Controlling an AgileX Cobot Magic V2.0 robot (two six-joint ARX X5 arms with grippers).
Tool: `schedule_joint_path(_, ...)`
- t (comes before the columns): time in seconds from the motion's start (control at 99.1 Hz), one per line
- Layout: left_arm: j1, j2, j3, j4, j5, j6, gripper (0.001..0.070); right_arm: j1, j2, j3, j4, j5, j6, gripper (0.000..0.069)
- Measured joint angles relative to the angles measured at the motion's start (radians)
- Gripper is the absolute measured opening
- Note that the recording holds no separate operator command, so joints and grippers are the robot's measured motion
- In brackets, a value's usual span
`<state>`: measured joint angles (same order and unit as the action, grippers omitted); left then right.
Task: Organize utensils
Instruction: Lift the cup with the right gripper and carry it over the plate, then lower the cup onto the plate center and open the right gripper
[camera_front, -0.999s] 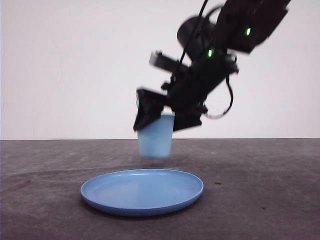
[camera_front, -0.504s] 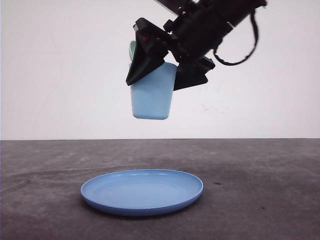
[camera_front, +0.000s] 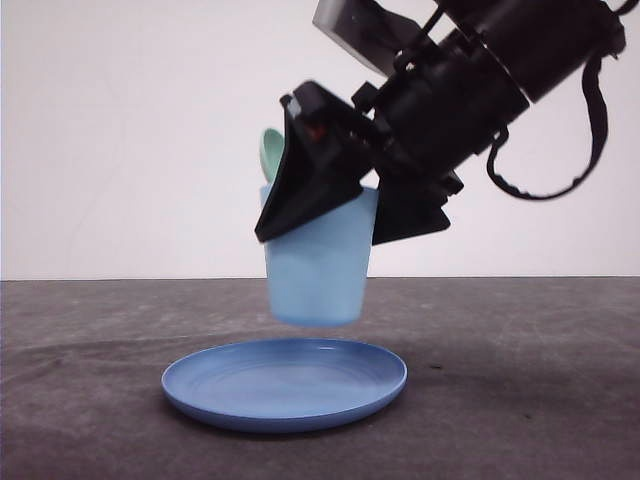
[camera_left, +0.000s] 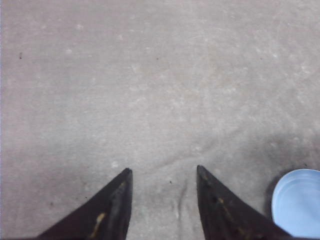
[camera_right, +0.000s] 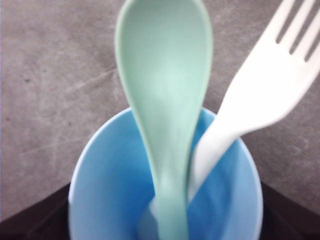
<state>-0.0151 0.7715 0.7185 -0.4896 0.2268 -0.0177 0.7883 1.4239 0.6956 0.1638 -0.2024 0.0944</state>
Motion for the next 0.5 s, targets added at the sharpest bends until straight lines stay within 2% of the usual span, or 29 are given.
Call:
schedule_joint_path(0.313, 0.0, 0.0, 0.0, 0.0, 0.0, 0.0, 0.0229, 0.051, 0.077, -0.013, 0.093, 0.027, -0.002, 0.0484)
schedule_joint_path(0.504, 0.0, 0.0, 0.0, -0.001, 0.0, 0.0, 0.0229, 0.056, 0.121, -0.013, 0.108, 0.089, -0.011, 0.0484)
